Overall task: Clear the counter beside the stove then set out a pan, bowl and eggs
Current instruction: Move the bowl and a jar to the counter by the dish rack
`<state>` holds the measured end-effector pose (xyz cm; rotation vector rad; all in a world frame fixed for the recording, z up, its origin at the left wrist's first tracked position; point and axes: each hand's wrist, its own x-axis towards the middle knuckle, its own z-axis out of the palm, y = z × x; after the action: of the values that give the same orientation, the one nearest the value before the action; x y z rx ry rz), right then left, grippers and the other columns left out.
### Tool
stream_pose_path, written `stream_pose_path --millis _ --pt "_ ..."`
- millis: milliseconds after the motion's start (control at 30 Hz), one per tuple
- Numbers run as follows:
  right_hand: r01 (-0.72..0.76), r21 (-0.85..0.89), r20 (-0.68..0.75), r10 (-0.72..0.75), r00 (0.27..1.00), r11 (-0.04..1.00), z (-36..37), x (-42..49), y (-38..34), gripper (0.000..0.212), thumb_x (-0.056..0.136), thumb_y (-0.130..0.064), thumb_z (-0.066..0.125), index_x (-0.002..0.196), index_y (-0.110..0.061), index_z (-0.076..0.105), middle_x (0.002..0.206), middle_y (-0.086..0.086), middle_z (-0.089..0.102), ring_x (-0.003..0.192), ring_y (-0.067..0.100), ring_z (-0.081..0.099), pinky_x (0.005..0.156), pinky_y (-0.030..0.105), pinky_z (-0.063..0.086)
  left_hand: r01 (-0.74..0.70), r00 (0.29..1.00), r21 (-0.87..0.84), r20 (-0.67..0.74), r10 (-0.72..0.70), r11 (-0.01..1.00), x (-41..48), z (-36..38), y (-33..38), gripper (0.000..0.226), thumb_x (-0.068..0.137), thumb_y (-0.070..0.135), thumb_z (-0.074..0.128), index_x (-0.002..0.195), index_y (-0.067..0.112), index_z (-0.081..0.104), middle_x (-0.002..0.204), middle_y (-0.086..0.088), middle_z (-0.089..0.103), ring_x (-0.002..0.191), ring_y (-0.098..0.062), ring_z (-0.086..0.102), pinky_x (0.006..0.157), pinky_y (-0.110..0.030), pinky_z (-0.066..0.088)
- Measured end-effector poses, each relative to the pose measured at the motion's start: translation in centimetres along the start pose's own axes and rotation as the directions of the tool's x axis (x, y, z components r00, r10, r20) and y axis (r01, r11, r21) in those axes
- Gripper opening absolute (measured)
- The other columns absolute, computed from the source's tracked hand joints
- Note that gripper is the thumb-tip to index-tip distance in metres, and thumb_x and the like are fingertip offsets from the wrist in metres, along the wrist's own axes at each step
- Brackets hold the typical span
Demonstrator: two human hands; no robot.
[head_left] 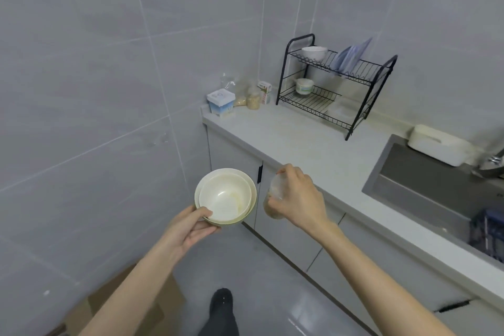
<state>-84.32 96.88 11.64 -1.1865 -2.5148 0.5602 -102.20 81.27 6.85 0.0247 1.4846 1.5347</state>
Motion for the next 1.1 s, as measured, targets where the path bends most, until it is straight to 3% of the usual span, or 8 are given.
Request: stream_pose_path --millis 300,467,567,733,900,1100 --pt "-0.109 -0.031 0.003 0.110 0.994 0.993 2.7 16.6 0.5 0.059 0.068 -0.028 0.071 0.120 -0.026 0.043 0.120 -0.008 0.048 0.107 0.021 0.048 0.066 0.031 0.039 0.019 0.992 0.075 0.121 -0.028 0.997 16.5 3.9 9.0 0.029 0.084 -0.001 0.062 0.110 0.011 0.060 0.108 -0.024 0.067 0.099 -0.040 0.066 0.056 -0.026 0.058" --pt "-0.183 -0.002 -0.013 0.183 0.983 0.983 3.8 24.4 1.5 0.058 0.071 -0.030 0.069 0.122 -0.027 0.042 0.124 -0.008 0.046 0.111 0.022 0.049 0.070 0.031 0.037 0.021 0.987 0.081 0.155 -0.033 0.997 24.0 6.0 13.0 0.028 0.083 0.000 0.063 0.109 0.011 0.063 0.103 -0.019 0.069 0.094 -0.034 0.069 0.066 -0.031 0.060" --pt "-0.212 -0.005 -0.008 0.212 0.977 0.977 4.6 28.9 2.4 0.055 0.076 -0.031 0.066 0.125 -0.026 0.042 0.126 -0.006 0.046 0.109 0.023 0.052 0.071 0.031 0.039 0.054 0.988 0.037 0.141 -0.059 0.998 27.8 7.6 14.9 0.024 0.084 -0.002 0.062 0.106 0.009 0.062 0.097 -0.019 0.070 0.086 -0.030 0.070 0.064 -0.030 0.060" --pt "-0.239 -0.015 0.019 0.239 0.971 0.971 5.9 35.4 4.6 0.053 0.080 -0.028 0.063 0.129 -0.024 0.042 0.128 -0.002 0.045 0.107 0.026 0.054 0.075 0.033 0.045 0.147 0.986 -0.016 0.083 -0.145 0.989 33.5 10.5 17.0 0.034 0.084 -0.004 0.061 0.116 0.006 0.059 0.105 -0.027 0.067 0.101 -0.038 0.066 0.057 -0.028 0.060" --pt "-0.235 -0.033 0.043 0.236 0.971 0.971 7.5 42.5 7.2 0.055 0.079 -0.031 0.065 0.129 -0.025 0.042 0.128 -0.003 0.044 0.108 0.025 0.054 0.076 0.033 0.045 0.189 0.982 -0.056 0.036 -0.188 0.980 40.1 12.9 18.2 0.049 0.083 -0.004 0.064 0.130 0.005 0.053 0.098 -0.025 0.069 0.099 -0.037 0.067 0.063 -0.031 0.061" --pt "-0.216 -0.020 0.073 0.217 0.973 0.976 9.4 50.7 10.3 0.058 0.078 -0.032 0.069 0.129 -0.026 0.042 0.128 -0.003 0.044 0.111 0.025 0.053 0.077 0.034 0.046 0.205 0.978 -0.080 -0.010 -0.207 0.975 46.5 15.4 19.5 0.057 0.083 -0.003 0.064 0.137 0.010 0.048 0.103 -0.022 0.067 0.105 -0.037 0.064 0.066 -0.033 0.061"
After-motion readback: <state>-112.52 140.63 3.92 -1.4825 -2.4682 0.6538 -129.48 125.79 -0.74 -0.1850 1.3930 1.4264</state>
